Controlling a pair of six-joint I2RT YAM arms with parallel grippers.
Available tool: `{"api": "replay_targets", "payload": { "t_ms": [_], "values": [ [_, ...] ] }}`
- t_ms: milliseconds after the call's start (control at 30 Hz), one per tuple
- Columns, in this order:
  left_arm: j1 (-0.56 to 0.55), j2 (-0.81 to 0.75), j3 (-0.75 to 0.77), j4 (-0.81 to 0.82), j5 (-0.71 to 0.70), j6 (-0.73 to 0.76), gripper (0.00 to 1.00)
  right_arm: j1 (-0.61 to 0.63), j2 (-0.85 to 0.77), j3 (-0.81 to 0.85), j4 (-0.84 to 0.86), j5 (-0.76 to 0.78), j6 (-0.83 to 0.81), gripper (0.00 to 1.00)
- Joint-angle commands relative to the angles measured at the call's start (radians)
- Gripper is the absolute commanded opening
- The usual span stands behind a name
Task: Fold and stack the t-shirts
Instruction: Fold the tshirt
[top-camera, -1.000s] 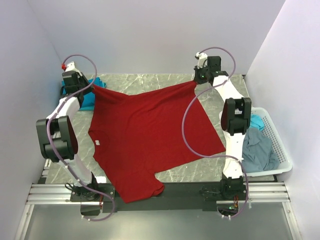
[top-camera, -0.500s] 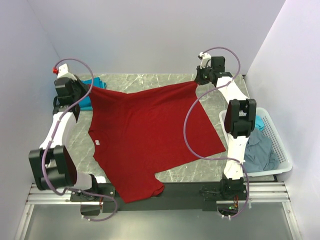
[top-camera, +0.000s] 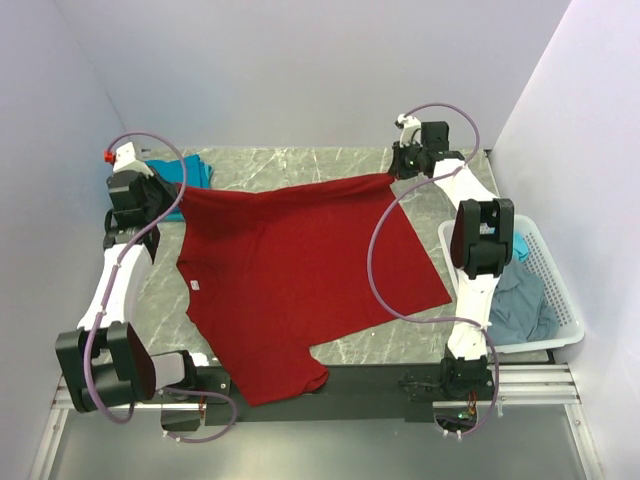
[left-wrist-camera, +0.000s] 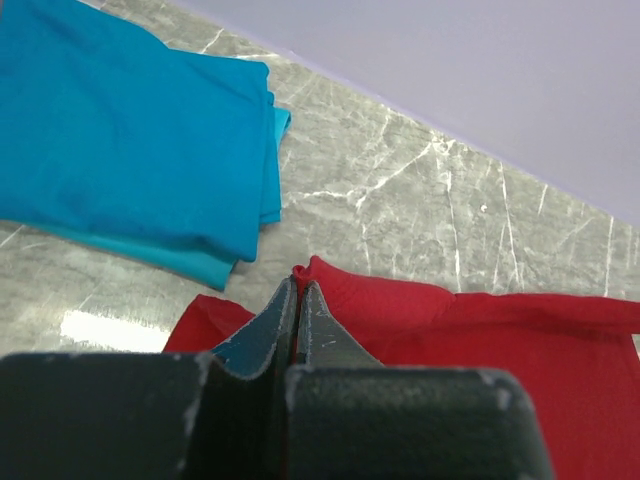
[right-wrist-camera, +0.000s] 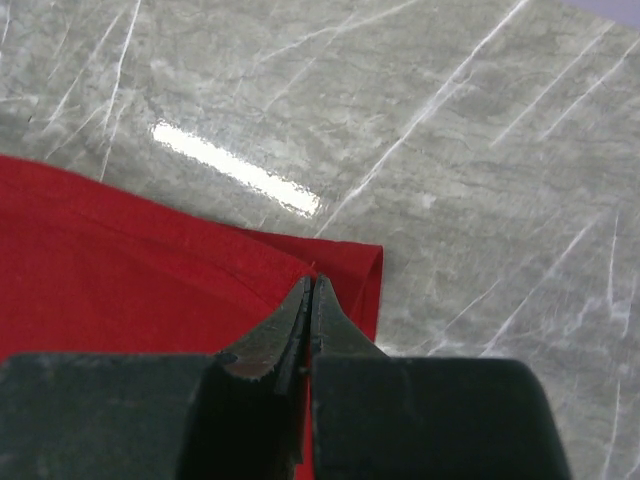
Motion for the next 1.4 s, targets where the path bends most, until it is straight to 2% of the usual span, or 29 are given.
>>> {"api": "replay_targets", "payload": {
  "t_ms": [0,333,733,1367],
  "values": [
    [0.005,-0.071,-0.016,-0.002,-0.002,-0.011,0.0,-0.017,-0.092,-0.023,0.044,0.002,-0.016,0.0],
    [0.004,-0.235,-0.129,-0.058,0.03,-0.054,0.0,-0.026,-0.129,-0.113,0.052,-0.002,-0.025,0.0],
    [0.004,-0.315,-0.202,-0.129,0.048,-0.071,0.0,-0.041,-0.184,-0.221,0.073,-0.008,-0.056,0.0],
    [0.005,-0.375,-0.277,-0.195,0.102,-0.1,0.0,-0.043,-0.132,-0.188,-0.016,0.026,-0.085,0.0]
  ]
}}
